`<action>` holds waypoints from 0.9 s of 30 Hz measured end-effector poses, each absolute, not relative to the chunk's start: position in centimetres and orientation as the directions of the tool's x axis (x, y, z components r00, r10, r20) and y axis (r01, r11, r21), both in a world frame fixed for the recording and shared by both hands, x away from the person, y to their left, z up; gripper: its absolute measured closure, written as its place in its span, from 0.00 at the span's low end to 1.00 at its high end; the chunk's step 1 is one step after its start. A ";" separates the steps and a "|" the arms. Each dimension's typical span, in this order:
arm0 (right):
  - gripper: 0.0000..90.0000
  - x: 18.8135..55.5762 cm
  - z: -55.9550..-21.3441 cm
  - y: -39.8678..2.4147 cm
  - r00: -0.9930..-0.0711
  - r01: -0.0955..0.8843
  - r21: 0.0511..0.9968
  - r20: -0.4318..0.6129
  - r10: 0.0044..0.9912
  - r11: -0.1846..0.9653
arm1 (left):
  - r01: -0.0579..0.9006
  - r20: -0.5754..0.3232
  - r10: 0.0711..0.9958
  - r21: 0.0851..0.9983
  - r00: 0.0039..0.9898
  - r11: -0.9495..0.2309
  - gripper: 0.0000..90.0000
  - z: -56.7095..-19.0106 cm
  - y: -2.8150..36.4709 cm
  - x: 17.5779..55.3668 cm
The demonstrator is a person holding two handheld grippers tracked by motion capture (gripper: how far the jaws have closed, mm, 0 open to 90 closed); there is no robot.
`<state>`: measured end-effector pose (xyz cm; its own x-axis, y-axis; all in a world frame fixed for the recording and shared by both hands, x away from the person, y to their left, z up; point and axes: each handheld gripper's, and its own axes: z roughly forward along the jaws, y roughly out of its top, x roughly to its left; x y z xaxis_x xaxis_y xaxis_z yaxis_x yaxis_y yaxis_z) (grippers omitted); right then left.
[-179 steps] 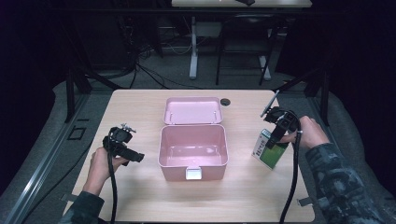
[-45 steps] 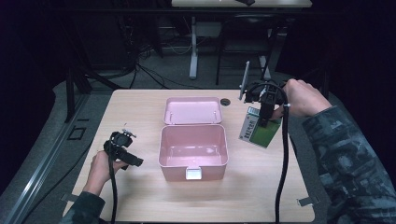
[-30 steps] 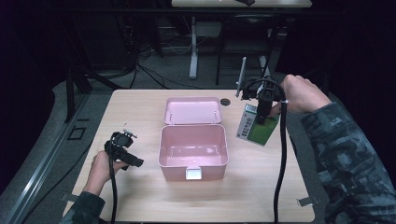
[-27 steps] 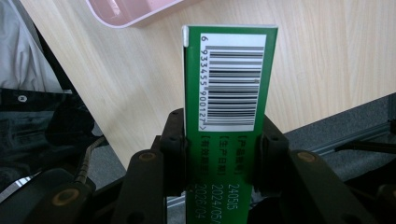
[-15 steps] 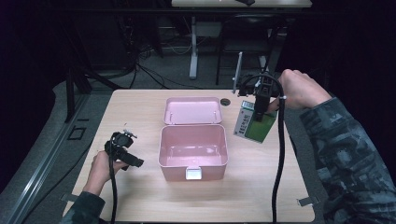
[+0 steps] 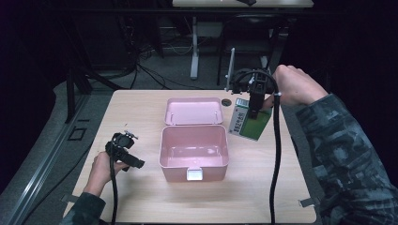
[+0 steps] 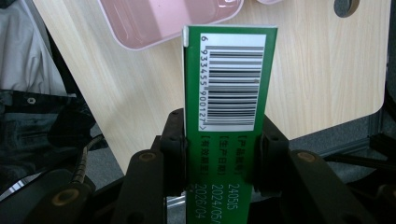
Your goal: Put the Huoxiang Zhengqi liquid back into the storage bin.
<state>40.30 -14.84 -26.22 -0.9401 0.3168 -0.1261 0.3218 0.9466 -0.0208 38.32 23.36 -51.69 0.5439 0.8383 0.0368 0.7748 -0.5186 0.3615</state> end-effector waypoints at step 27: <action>0.70 40.1 -26.0 -10.2 -0.967 0.223 -0.015 -0.130 0.219 0.975 | 0.770 0.041 0.830 0.350 0.556 -0.533 0.00 -51.8 23.1 38.3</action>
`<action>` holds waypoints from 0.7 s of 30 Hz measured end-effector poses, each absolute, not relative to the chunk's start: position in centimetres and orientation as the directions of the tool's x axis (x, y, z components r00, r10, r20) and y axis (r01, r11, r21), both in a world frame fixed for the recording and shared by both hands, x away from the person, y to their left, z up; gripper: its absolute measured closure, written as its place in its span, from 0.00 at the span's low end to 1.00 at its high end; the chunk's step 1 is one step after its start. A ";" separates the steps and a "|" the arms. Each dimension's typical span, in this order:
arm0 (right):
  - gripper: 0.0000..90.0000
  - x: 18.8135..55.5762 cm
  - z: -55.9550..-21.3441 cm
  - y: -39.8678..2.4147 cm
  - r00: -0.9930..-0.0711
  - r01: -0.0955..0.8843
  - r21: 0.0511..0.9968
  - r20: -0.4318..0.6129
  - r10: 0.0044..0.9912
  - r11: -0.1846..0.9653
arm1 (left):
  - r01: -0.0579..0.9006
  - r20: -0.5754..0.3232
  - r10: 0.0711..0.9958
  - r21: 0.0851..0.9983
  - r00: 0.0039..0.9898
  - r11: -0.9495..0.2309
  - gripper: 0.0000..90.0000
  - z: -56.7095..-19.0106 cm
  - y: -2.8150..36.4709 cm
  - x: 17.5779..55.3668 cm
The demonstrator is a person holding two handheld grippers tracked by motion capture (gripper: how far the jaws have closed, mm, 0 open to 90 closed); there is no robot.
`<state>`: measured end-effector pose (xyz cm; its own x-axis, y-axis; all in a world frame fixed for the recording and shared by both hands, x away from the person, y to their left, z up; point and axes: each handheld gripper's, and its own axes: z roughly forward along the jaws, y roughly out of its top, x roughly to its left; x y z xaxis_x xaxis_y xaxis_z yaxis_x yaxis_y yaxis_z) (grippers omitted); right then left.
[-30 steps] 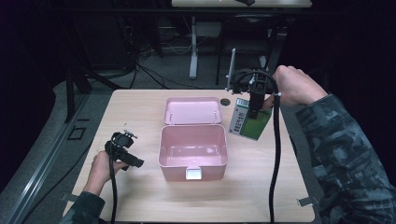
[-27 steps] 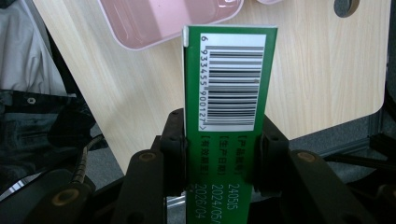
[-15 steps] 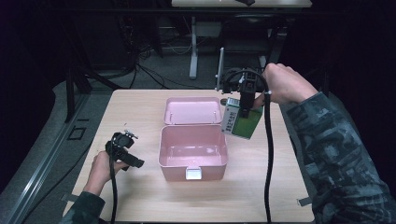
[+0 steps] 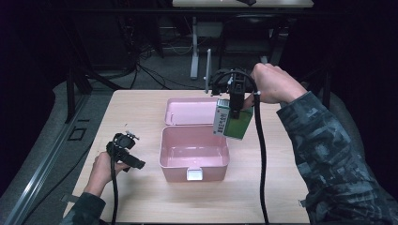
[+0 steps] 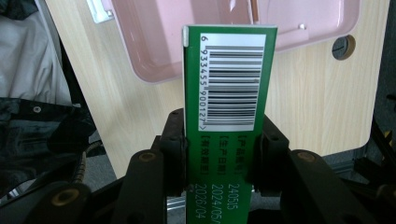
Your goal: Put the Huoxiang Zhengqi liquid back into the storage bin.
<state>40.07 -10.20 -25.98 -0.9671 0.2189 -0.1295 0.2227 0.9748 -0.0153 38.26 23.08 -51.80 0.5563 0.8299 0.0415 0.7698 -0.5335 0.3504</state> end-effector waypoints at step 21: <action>0.70 39.5 -27.5 -5.5 -0.986 0.124 -0.019 -0.111 0.121 0.992 | 0.767 0.044 0.826 0.346 0.562 -0.540 0.00 -51.8 23.0 38.3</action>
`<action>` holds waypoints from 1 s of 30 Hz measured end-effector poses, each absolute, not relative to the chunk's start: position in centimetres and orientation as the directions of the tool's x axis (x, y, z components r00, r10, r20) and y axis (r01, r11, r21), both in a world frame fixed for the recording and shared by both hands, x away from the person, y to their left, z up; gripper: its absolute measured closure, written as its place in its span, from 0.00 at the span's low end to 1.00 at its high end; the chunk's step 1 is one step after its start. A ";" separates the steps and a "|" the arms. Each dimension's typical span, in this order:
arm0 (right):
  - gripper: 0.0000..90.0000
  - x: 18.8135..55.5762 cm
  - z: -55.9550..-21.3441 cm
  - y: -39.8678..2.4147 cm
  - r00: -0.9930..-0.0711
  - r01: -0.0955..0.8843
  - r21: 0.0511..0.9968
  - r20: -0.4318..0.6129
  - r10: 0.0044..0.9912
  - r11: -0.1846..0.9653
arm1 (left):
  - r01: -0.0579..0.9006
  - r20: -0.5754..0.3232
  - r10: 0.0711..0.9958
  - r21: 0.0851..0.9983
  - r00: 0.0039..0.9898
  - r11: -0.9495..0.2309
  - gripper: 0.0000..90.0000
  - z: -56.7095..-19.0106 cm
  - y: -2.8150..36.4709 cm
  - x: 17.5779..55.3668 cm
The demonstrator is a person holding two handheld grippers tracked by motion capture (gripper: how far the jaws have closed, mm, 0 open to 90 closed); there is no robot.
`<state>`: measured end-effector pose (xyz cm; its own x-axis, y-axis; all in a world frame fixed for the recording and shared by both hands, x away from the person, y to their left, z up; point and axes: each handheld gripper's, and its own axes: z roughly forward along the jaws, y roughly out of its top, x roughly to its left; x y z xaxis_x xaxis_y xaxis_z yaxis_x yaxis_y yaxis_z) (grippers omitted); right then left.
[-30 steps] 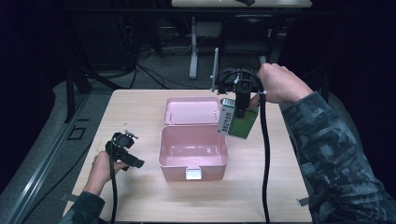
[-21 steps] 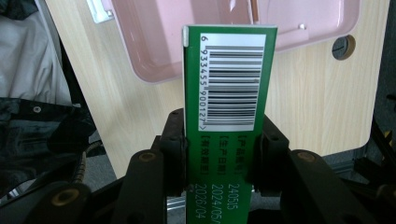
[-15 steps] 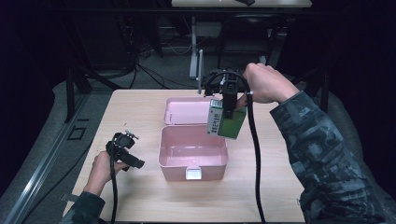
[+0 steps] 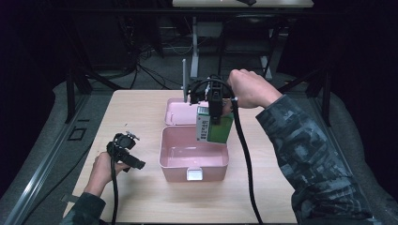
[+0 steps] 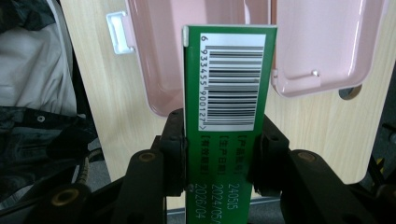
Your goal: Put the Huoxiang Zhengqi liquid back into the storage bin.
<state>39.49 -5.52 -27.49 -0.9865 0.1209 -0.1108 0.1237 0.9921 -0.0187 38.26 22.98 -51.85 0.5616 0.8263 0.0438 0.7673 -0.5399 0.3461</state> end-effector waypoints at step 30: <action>0.70 39.3 -34.3 -4.6 -0.995 0.100 -0.055 -0.032 0.099 0.993 | 0.764 0.053 0.823 0.342 0.566 -0.547 0.00 -52.0 22.7 38.3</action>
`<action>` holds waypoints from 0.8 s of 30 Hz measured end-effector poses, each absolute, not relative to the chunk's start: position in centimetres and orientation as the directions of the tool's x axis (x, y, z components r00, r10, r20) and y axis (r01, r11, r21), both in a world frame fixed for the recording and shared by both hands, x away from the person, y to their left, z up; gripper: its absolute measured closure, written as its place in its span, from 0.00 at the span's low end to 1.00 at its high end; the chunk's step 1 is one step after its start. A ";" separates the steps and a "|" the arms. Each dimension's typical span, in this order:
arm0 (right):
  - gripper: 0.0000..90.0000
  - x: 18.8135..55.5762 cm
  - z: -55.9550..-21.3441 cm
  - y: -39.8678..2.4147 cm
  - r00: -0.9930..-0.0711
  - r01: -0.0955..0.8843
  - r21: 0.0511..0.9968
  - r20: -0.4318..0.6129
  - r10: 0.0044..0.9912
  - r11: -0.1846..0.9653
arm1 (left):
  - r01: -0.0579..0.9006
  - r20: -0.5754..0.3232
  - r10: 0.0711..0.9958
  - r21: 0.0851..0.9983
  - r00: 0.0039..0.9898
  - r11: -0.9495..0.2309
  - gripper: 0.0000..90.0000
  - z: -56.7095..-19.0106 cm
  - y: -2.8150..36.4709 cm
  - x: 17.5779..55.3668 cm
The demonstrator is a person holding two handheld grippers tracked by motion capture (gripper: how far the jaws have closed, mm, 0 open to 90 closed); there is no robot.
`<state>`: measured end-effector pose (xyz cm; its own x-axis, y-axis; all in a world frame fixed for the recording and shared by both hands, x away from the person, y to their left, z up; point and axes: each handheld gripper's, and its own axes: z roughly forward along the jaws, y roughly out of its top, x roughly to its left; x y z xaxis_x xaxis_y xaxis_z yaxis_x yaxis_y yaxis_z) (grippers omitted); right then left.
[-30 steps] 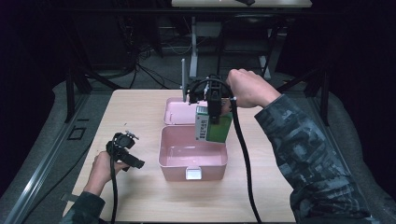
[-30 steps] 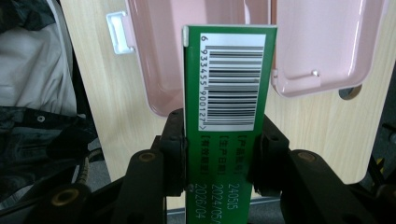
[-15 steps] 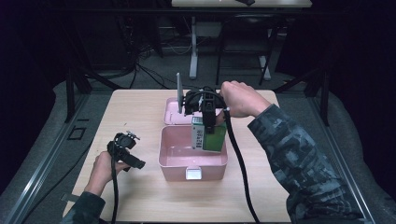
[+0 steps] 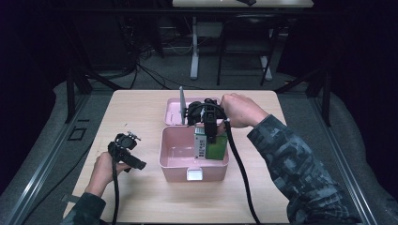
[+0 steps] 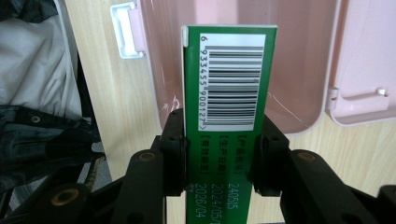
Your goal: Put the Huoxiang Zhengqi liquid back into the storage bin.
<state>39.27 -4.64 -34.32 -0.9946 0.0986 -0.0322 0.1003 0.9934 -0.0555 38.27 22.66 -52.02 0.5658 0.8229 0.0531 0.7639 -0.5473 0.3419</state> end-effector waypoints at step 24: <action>0.70 38.8 -38.8 -4.6 -0.998 0.058 -0.081 -0.022 0.056 0.995 | 0.765 0.049 0.821 0.336 0.568 -0.550 0.00 -52.2 22.7 38.3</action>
<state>38.76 -4.65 -38.81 -0.9982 0.0560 -0.0222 0.0577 0.9951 -0.0805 38.35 22.68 -52.25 0.5685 0.8212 0.0493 0.7647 -0.5496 0.3364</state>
